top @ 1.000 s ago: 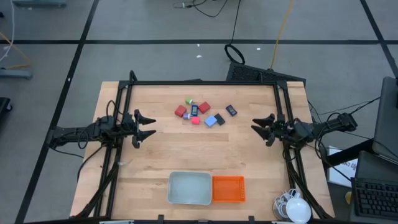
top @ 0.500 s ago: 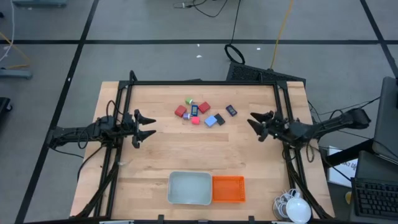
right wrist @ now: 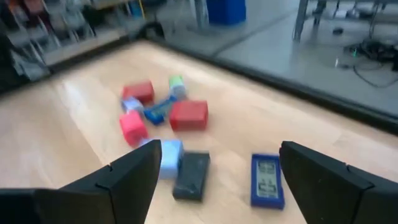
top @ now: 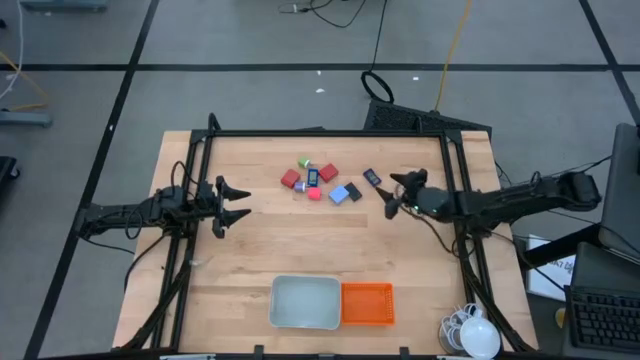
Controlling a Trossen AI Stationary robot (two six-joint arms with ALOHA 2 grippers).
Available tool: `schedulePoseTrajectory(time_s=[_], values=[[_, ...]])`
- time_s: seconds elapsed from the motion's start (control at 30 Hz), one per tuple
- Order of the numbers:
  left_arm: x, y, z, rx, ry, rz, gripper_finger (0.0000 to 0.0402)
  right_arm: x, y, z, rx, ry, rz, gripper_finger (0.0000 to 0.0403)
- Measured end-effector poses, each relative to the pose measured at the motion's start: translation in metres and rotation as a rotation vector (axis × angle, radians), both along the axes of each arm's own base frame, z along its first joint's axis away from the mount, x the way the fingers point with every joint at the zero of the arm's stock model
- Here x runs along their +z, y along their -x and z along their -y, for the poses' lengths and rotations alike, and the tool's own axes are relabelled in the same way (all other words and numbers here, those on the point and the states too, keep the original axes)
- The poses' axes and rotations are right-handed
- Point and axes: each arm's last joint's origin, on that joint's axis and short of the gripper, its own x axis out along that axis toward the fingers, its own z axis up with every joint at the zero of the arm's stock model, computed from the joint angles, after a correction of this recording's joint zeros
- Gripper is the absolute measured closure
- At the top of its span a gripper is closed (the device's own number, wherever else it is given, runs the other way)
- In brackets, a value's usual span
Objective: Pick & Place Office items
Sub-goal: Put the right blue digital timer into the orange bin
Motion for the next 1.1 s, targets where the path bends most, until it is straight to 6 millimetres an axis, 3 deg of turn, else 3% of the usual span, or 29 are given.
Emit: schedulePoseTrajectory(time_s=[0.17,0.43,0.7,1.1], values=[[0.0,0.0,0.0,-0.006,0.0,0.0,0.0131,-0.016,-0.017,0.022,-0.014,-0.05,-0.125,0.0089],[0.0,0.0,0.0,-0.008,0.0,0.0,0.0131,-0.051,-0.025,0.054,-0.071,-0.099,-0.255,0.0089],[0.0,0.0,0.0,-0.008,0.0,0.0,0.0131,-0.071,-0.036,0.059,-0.041,-0.046,-0.297,0.009],[0.0,0.0,0.0,-0.008,0.0,0.0,0.0131,-0.093,-0.034,0.072,-0.066,-0.143,-0.32,0.009]])
